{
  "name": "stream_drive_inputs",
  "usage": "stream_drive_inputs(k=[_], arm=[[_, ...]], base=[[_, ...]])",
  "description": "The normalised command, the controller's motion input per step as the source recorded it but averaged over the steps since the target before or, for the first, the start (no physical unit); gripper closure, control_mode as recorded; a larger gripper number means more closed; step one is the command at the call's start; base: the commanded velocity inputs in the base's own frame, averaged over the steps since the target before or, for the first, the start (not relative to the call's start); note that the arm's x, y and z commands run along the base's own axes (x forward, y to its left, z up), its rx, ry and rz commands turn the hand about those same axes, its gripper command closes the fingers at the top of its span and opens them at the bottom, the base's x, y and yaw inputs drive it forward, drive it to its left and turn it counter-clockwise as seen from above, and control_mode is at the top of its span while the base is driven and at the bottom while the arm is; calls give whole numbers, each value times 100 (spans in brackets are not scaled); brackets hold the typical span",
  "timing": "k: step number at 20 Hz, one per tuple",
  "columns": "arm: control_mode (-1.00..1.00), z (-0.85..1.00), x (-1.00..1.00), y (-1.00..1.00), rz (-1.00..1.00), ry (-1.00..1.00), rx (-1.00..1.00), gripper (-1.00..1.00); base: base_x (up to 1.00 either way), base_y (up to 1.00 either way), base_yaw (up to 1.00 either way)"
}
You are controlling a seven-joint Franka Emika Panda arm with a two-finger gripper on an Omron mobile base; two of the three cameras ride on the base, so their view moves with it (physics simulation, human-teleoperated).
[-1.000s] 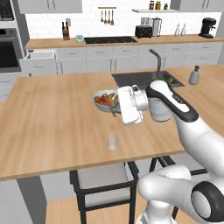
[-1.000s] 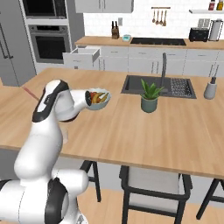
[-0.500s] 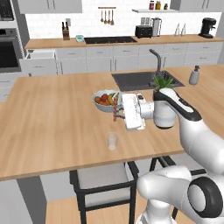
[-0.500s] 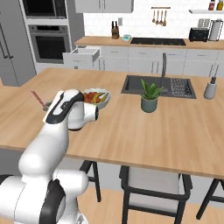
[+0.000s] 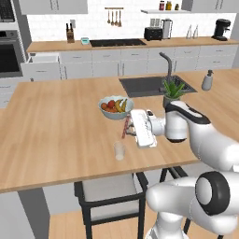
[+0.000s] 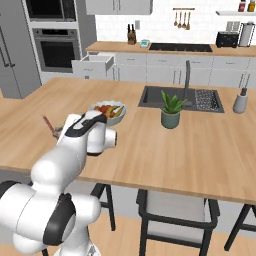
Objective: Take a straw from the drawer in front and place it inside the glass cup on the dining counter.
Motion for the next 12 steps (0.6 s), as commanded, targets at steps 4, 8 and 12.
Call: stream_drive_inputs(k=[4,8,12], arm=[[-100,-23,0,-35,12,-2,0,100],[-100,-14,9,-8,4,0,0,100],[-100,-8,27,1,2,1,0,100]], base=[[0,0,0],[0,0,0],[0,0,0]])
